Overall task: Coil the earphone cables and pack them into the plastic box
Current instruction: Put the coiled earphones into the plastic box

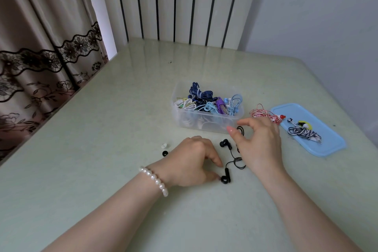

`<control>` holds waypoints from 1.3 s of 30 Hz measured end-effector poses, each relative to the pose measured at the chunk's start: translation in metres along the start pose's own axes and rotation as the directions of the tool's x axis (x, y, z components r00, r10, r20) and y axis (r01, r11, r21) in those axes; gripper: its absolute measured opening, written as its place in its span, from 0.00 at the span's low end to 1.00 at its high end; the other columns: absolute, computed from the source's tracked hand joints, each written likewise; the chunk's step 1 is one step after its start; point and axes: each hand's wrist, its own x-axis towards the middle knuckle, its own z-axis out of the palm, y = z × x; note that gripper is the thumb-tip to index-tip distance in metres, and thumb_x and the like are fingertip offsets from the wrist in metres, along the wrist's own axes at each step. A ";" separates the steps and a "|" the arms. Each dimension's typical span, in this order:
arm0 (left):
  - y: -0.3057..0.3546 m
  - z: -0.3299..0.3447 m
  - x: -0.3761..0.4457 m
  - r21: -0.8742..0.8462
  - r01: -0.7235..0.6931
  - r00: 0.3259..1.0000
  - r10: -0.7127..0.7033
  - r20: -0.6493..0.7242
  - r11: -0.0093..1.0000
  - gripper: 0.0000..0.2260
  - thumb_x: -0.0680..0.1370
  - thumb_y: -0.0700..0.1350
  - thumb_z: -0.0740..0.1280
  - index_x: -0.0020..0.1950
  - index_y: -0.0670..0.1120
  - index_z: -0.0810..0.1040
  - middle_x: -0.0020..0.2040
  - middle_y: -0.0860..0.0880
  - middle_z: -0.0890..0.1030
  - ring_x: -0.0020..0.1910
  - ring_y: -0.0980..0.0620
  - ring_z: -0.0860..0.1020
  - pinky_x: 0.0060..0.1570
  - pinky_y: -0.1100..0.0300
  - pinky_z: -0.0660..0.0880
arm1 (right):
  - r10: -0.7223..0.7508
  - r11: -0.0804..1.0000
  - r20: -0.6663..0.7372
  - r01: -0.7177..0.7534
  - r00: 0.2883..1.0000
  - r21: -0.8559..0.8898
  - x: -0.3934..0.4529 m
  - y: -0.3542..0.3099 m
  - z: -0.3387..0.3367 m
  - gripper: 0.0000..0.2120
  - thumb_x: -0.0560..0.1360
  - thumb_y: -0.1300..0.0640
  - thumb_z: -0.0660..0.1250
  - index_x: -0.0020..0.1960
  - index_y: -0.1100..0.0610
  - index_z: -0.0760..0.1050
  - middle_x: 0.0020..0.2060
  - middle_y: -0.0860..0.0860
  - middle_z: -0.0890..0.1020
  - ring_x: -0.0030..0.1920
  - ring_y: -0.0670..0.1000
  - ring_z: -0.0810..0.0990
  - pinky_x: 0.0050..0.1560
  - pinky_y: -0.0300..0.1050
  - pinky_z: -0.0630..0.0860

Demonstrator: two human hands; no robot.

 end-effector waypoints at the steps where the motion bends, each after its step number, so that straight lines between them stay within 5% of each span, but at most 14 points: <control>1: 0.001 0.001 0.000 -0.003 -0.017 1.000 0.017 0.004 1.000 0.14 0.67 0.48 0.74 0.52 0.51 0.82 0.50 0.54 0.78 0.49 0.57 0.71 0.54 0.67 0.66 | -0.035 0.999 -0.042 0.037 0.999 0.026 0.000 0.000 0.000 0.09 0.69 0.52 0.71 0.48 0.54 0.80 0.49 0.54 0.77 0.56 0.57 0.71 0.57 0.46 0.64; 5: 0.008 0.005 -0.003 -0.016 -0.067 0.998 0.068 0.004 0.998 0.17 0.66 0.52 0.75 0.53 0.51 0.82 0.50 0.53 0.78 0.50 0.56 0.71 0.54 0.67 0.65 | -0.253 0.929 -0.080 0.265 0.964 0.258 0.001 -0.004 -0.009 0.03 0.68 0.63 0.71 0.39 0.56 0.81 0.35 0.48 0.77 0.40 0.43 0.74 0.43 0.30 0.65; 10: 0.014 0.013 -0.003 -0.059 -0.151 0.988 0.152 0.021 0.987 0.14 0.67 0.50 0.75 0.51 0.48 0.83 0.47 0.52 0.79 0.44 0.60 0.70 0.49 0.70 0.65 | -0.268 0.876 0.184 0.159 0.946 0.455 -0.003 -0.012 -0.016 0.06 0.69 0.67 0.70 0.38 0.58 0.81 0.31 0.54 0.80 0.27 0.39 0.71 0.31 0.27 0.65; 15: 0.005 0.009 -0.001 -0.078 -0.105 0.994 0.104 -0.022 0.991 0.08 0.70 0.43 0.72 0.48 0.46 0.83 0.46 0.50 0.81 0.42 0.55 0.77 0.47 0.65 0.72 | -0.261 0.868 0.342 0.065 0.903 0.492 -0.002 -0.007 -0.011 0.13 0.69 0.67 0.70 0.35 0.49 0.79 0.28 0.46 0.80 0.29 0.41 0.73 0.33 0.30 0.68; 21: -0.006 -0.008 -0.002 -0.167 0.023 0.987 -0.049 -0.154 0.986 0.05 0.70 0.43 0.72 0.44 0.46 0.81 0.40 0.53 0.82 0.37 0.63 0.76 0.41 0.76 0.69 | -0.297 0.879 0.475 0.043 0.829 0.475 -0.006 -0.010 -0.008 0.11 0.71 0.68 0.67 0.39 0.53 0.79 0.31 0.46 0.80 0.28 0.39 0.72 0.32 0.28 0.66; 27: -0.019 -0.020 -0.002 -0.606 0.138 0.951 -0.276 -0.140 0.784 0.05 0.70 0.37 0.72 0.39 0.46 0.78 0.38 0.41 0.83 0.37 0.50 0.80 0.46 0.54 0.78 | -0.338 0.843 0.458 0.048 0.822 0.535 -0.014 -0.013 0.000 0.16 0.64 0.61 0.72 0.46 0.43 0.77 0.40 0.53 0.82 0.35 0.43 0.75 0.38 0.29 0.67; 31: -0.015 -0.024 -0.003 -0.716 0.180 0.943 -0.326 -0.070 0.675 0.04 0.71 0.36 0.70 0.38 0.41 0.77 0.29 0.48 0.81 0.28 0.56 0.78 0.31 0.67 0.73 | -0.304 0.795 0.358 0.029 0.883 0.605 -0.019 -0.016 0.010 0.16 0.65 0.66 0.74 0.44 0.45 0.80 0.34 0.47 0.82 0.32 0.42 0.73 0.36 0.32 0.69; 34: -0.022 -0.035 -0.007 -0.682 0.197 0.928 -0.358 -0.102 0.705 0.05 0.73 0.39 0.69 0.38 0.41 0.78 0.28 0.51 0.81 0.27 0.57 0.77 0.30 0.67 0.72 | -0.264 0.799 0.311 0.026 0.913 0.600 -0.019 -0.016 0.012 0.11 0.66 0.66 0.73 0.44 0.53 0.82 0.32 0.44 0.80 0.29 0.40 0.71 0.34 0.31 0.69; 37: -0.041 -0.055 -0.019 -0.434 0.281 0.892 -0.400 -0.212 0.856 0.05 0.69 0.39 0.74 0.33 0.46 0.82 0.25 0.54 0.80 0.26 0.60 0.73 0.33 0.68 0.71 | -0.217 0.803 0.281 0.007 0.935 0.596 -0.016 -0.014 0.011 0.13 0.66 0.66 0.73 0.44 0.50 0.81 0.35 0.50 0.81 0.32 0.41 0.73 0.39 0.32 0.71; 39: -0.049 -0.065 -0.029 -0.309 0.349 0.903 -0.406 -0.142 0.885 0.09 0.67 0.38 0.76 0.31 0.51 0.83 0.28 0.53 0.82 0.28 0.61 0.74 0.36 0.66 0.72 | -0.190 0.802 0.270 -0.009 0.944 0.597 -0.014 -0.011 0.012 0.16 0.66 0.66 0.73 0.47 0.48 0.80 0.34 0.48 0.79 0.33 0.44 0.71 0.40 0.32 0.71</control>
